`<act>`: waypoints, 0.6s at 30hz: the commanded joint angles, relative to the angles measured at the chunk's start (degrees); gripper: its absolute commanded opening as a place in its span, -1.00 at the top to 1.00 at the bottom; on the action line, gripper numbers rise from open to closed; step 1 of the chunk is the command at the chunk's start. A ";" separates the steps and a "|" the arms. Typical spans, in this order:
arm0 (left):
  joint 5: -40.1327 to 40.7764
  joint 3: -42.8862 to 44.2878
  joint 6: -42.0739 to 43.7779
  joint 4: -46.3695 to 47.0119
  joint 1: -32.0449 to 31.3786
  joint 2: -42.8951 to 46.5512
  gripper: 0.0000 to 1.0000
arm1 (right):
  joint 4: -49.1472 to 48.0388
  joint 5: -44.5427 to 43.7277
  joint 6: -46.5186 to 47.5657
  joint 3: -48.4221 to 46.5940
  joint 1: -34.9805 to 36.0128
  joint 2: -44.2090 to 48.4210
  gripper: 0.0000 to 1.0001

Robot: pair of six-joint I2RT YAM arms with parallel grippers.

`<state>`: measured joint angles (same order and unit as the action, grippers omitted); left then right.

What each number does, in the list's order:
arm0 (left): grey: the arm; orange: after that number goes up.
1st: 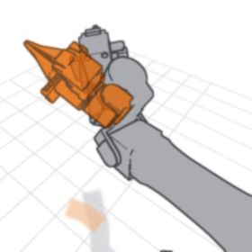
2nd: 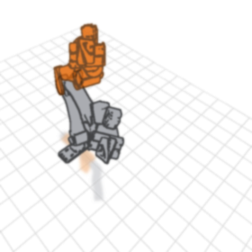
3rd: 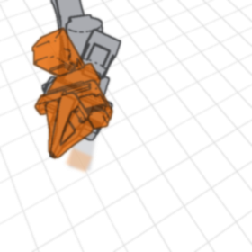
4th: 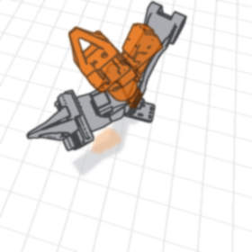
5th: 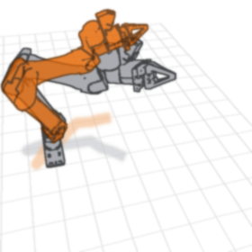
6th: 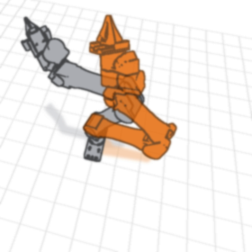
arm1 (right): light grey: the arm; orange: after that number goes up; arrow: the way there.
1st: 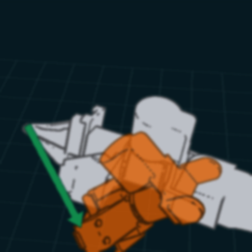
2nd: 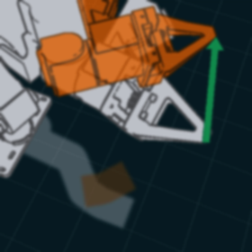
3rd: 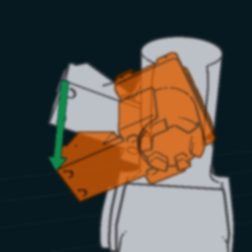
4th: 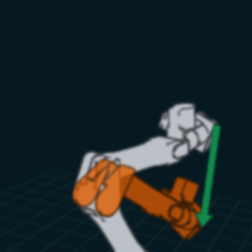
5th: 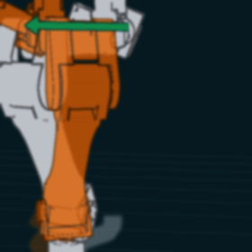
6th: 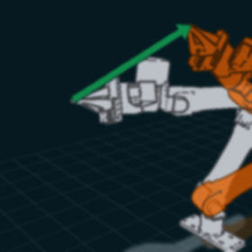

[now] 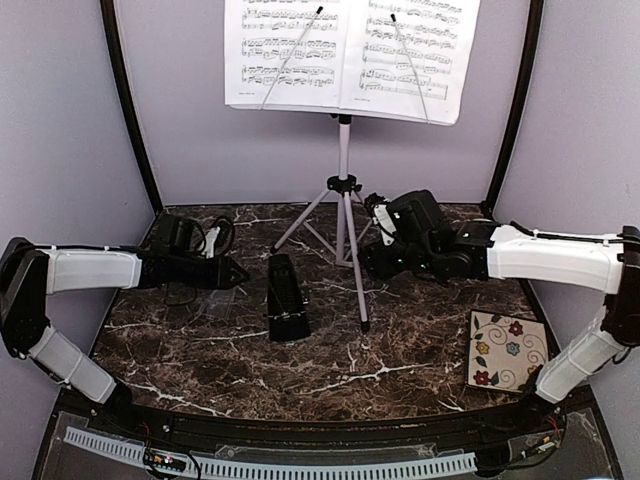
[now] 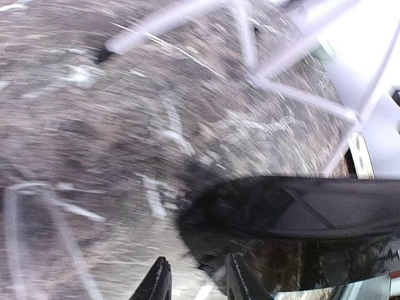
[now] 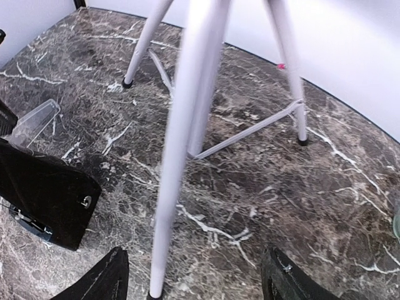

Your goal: Set up the instrument practice props

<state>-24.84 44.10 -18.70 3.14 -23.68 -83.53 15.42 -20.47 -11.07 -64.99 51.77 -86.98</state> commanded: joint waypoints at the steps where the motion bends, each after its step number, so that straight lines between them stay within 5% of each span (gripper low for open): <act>1: 0.59 1.88 -0.22 -1.27 7.50 4.23 0.35 | -2.24 -0.21 -0.34 2.56 -1.19 5.37 -0.49; 18: 3.30 24.14 1.83 -12.15 11.68 3.10 0.10 | -10.23 7.36 -3.19 3.89 -10.59 15.21 -0.88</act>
<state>-21.15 63.55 -16.80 -5.28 -12.12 -81.52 9.58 -15.57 -12.34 -60.51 43.29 -75.22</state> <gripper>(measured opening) 0.422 0.912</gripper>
